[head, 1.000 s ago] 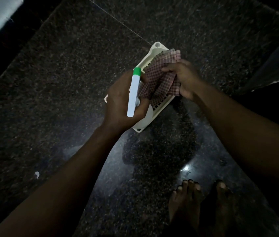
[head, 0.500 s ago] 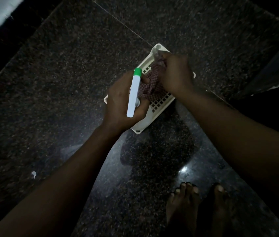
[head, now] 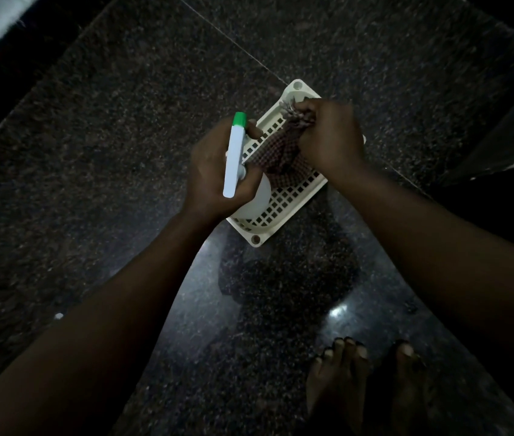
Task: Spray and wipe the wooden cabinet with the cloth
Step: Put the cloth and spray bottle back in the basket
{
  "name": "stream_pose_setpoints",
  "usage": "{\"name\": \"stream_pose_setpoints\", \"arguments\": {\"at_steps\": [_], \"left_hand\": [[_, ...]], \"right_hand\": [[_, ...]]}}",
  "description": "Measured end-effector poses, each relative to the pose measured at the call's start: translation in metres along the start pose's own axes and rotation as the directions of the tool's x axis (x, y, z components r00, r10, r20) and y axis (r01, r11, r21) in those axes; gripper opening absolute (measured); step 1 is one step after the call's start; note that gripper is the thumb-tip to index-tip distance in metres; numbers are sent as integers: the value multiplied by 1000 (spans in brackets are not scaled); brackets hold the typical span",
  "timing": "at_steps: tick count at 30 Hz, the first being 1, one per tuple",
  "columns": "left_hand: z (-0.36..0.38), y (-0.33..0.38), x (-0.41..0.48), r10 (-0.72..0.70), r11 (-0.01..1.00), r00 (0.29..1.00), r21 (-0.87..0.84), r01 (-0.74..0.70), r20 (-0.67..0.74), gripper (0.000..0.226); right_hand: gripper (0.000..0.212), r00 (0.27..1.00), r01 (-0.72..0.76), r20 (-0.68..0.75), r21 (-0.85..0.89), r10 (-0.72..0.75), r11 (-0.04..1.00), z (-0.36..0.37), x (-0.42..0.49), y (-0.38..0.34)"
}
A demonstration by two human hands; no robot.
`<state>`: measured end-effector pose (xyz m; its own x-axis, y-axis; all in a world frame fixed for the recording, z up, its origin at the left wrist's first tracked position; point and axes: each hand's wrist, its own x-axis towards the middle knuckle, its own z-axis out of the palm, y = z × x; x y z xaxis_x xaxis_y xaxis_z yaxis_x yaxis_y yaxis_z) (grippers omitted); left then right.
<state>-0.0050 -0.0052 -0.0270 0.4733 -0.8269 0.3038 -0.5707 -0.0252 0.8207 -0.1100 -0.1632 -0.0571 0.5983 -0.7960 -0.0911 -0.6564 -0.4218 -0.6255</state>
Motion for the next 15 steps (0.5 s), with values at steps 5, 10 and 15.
{"name": "stream_pose_setpoints", "arguments": {"at_steps": [5, 10, 15], "left_hand": [[0, -8, 0, -14, 1000, 1000, -2, 14, -18, 38], [1, -10, -4, 13, 998, 999, 54, -11, -41, 33], [0, -13, -13, -8, 998, 999, 68, 11, -40, 43]], "right_hand": [[28, 1000, -19, 13, 52, 18, 998, 1, 0, 3], [27, 996, 90, 8, 123, -91, 988, 0, -1, -12], [30, 950, 84, 268, 282, -162, 956, 10, -16, -8]]}}
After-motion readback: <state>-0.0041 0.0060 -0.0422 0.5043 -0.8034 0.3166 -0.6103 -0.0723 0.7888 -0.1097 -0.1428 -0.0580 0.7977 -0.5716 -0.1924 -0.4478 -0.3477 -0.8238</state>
